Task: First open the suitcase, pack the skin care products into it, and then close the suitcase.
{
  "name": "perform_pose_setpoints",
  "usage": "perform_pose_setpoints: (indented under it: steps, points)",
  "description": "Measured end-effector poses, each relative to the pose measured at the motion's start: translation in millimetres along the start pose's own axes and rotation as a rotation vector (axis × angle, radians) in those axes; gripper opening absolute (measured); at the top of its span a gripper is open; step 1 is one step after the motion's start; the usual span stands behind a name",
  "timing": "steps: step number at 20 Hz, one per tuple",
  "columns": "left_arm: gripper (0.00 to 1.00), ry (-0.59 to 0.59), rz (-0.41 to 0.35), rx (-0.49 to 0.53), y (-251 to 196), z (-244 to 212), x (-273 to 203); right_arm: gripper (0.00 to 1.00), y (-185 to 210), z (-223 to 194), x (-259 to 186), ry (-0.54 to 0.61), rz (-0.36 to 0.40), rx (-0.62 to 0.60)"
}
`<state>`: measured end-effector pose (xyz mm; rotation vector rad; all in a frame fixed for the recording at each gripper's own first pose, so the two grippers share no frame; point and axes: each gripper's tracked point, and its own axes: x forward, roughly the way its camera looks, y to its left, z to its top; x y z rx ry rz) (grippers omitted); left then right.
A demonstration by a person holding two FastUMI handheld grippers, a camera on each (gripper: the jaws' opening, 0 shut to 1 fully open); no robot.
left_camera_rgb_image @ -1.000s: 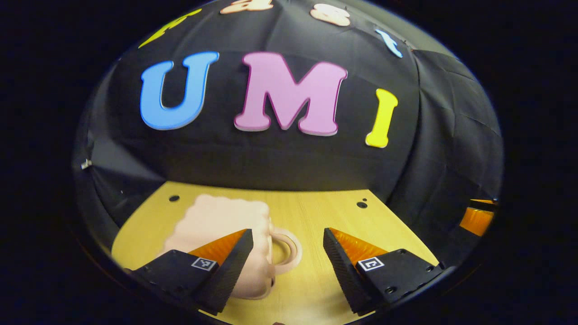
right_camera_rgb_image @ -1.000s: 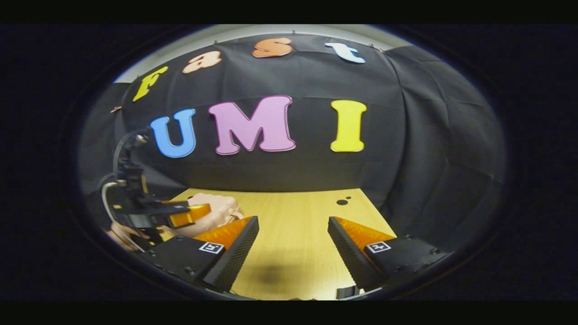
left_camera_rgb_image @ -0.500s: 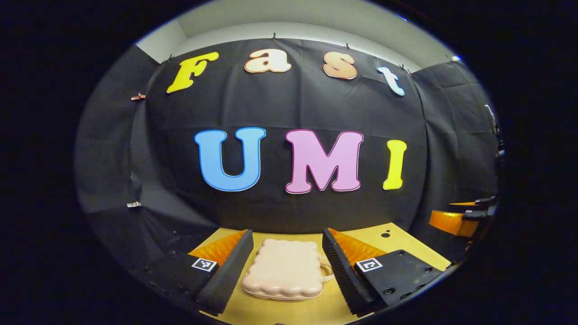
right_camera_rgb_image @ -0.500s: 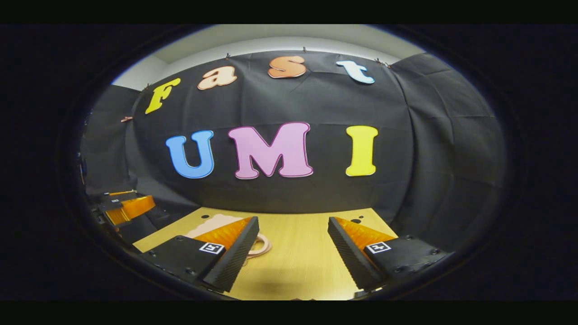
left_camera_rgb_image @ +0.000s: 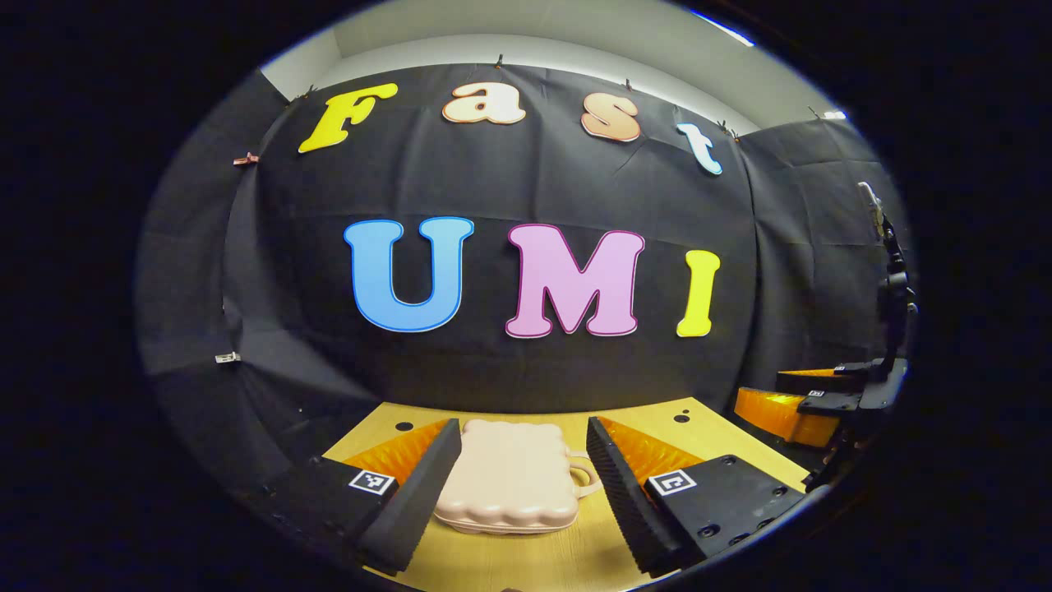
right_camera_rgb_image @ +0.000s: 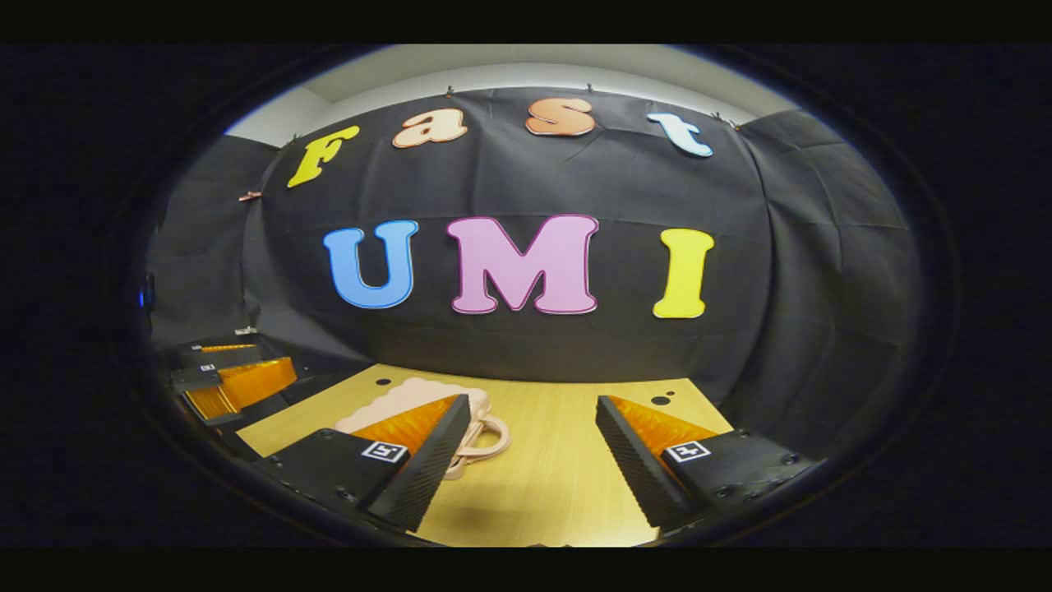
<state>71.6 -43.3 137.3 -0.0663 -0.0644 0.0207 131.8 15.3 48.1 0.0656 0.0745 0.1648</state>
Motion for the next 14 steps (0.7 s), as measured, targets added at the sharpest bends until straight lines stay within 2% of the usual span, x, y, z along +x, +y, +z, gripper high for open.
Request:
perform_pose_setpoints:
  steps: [7,14]
  points:
    - [0.96,0.025,0.051,-0.036,25,-13,6,0.97,1,3,12,-0.006,-0.001,-0.017]
    - [0.96,0.038,0.09,-0.009,42,-18,16,0.97,7,-7,21,0.021,0.002,-0.015]
